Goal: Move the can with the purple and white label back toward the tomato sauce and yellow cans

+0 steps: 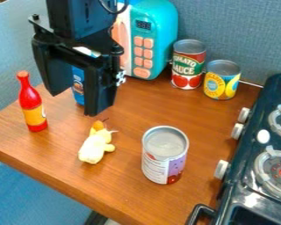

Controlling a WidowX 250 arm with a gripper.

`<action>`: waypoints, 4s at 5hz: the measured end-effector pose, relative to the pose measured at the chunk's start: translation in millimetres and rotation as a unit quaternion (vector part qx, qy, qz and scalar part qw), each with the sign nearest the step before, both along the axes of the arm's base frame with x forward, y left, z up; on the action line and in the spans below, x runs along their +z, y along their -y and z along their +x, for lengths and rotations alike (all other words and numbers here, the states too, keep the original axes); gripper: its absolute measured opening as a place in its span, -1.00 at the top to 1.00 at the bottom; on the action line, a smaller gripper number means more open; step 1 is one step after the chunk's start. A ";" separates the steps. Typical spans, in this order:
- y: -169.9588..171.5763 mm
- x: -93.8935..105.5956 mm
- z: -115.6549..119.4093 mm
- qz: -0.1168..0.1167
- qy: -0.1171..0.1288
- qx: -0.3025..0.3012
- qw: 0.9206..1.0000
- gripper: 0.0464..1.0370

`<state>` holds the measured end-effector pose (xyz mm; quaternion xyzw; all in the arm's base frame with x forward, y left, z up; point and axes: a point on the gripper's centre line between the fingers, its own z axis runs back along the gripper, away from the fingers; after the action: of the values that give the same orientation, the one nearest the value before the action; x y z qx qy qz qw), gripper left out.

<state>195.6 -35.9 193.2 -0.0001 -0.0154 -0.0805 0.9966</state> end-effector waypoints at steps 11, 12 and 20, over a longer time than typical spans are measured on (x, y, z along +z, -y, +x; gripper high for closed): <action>55.3 -134.4 63.8 0.001 -0.014 0.008 1.000 -0.93; 55.1 -134.2 77.7 0.018 -0.011 0.003 1.000 -0.93; 49.2 -108.6 171.2 0.039 0.008 0.151 0.988 -0.93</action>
<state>366.8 -85.1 84.6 0.0421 -0.0196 0.0702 0.9964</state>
